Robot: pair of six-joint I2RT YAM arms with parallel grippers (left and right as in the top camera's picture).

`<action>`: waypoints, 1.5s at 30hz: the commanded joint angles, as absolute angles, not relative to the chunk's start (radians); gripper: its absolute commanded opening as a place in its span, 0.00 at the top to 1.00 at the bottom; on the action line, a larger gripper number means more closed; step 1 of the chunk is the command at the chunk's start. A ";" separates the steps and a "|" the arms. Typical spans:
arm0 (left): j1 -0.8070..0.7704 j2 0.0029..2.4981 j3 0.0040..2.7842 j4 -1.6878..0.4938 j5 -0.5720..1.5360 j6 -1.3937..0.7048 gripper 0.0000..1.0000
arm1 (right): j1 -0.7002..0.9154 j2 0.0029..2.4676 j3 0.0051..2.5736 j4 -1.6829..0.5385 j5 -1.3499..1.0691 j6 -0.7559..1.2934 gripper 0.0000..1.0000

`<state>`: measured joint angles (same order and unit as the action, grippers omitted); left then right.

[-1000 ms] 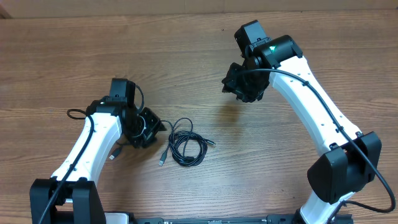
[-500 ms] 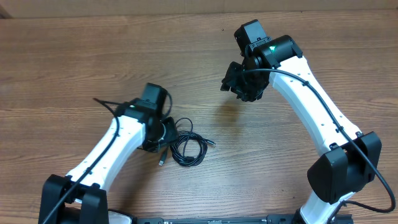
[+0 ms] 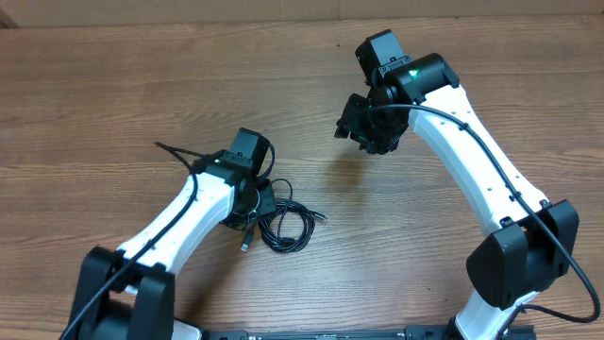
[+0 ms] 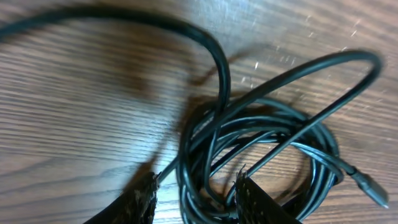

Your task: Untangle cables

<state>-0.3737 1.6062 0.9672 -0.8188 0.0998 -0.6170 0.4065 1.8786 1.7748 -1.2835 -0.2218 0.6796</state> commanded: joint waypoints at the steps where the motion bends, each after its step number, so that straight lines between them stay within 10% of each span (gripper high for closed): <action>1: -0.376 1.655 0.968 -0.810 0.207 -0.598 0.62 | 0.406 1.856 1.793 -1.280 -0.224 0.675 0.51; 7: -0.376 1.697 0.968 -0.807 0.217 -0.609 0.72 | 0.406 1.856 1.793 -1.280 -0.212 0.675 0.51; 11: -0.376 1.702 0.968 -0.807 0.203 -0.608 0.96 | 0.406 1.856 1.793 -1.280 -0.210 0.675 0.51; 27: -0.311 1.701 1.203 -0.805 -0.177 -0.035 0.96 | 0.406 1.856 1.793 -1.253 -0.210 0.675 0.50; 35: -0.311 1.702 1.308 -0.889 -0.074 -0.128 0.19 | 0.406 1.856 1.793 -1.253 -0.210 0.675 0.45; 45: -0.309 1.702 1.183 -0.934 0.018 -0.750 0.24 | 0.406 1.856 1.793 -1.250 -0.176 0.675 0.41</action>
